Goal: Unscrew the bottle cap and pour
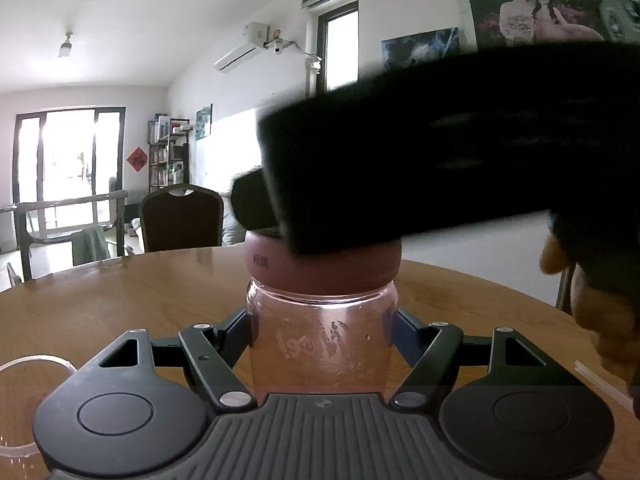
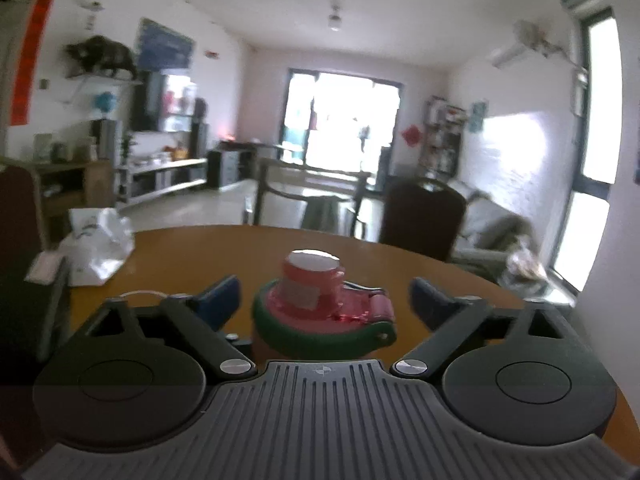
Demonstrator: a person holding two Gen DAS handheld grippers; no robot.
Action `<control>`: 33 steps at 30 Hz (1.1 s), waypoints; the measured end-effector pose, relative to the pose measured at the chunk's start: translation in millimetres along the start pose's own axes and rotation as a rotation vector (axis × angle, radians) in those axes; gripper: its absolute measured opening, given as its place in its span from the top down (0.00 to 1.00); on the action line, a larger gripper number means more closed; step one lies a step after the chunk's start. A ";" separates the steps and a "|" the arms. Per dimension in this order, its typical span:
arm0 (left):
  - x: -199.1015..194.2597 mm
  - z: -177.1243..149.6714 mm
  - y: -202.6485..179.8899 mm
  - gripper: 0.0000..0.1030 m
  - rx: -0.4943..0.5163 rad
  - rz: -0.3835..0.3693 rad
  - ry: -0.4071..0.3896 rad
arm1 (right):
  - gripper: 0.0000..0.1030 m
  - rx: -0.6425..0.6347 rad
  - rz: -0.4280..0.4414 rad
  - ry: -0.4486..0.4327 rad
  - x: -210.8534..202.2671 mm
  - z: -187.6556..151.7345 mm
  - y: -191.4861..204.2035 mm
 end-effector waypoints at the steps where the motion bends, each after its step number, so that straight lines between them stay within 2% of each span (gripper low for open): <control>1: 1.8 0.2 1.0 0.31 0.000 0.002 0.000 | 0.23 0.032 0.006 0.017 1.8 -2.2 -0.4; 4: 1.1 -0.6 -0.8 0.31 0.002 0.014 -0.003 | 0.23 0.084 -0.009 0.032 0.8 -6.7 -1.2; 8: -1.0 -0.8 -0.9 0.31 -0.002 0.009 -0.001 | 0.24 0.065 -0.036 0.005 -5.3 -11.5 -0.6; 9: -1.4 -1.1 -0.9 0.31 -0.002 0.005 -0.001 | 0.24 0.057 -0.030 0.001 -5.5 -11.7 -0.4; 11: -2.6 -2.1 -3.1 0.31 0.005 0.002 -0.005 | 0.24 0.063 0.043 -0.001 -7.2 -13.9 -7.2; 13: -3.1 -2.8 -4.8 0.31 0.013 -0.002 -0.007 | 0.24 0.052 0.066 0.003 -13.3 -14.0 -10.7; 17: -4.1 -4.0 -8.2 0.31 0.017 -0.014 -0.002 | 0.22 0.015 0.051 0.002 -24.3 -16.4 -10.8; 29: 12.6 18.7 21.3 0.31 -0.003 -0.002 -0.006 | 0.23 0.048 0.004 0.007 -52.4 -29.9 -28.3; 33: 18.2 26.4 31.3 0.31 -0.009 0.002 -0.008 | 0.21 0.059 0.030 -0.040 -51.8 -18.5 -20.7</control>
Point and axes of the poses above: each gripper's, at about its wrist camera, not at the fingertips, and x roughly the way its jaws point, y to its left, z to its top, the point moved 10 cm from there along x, roughly the way its jaws point, and after that the axes turned 15 degrees about -x, right-handed, at the moved point
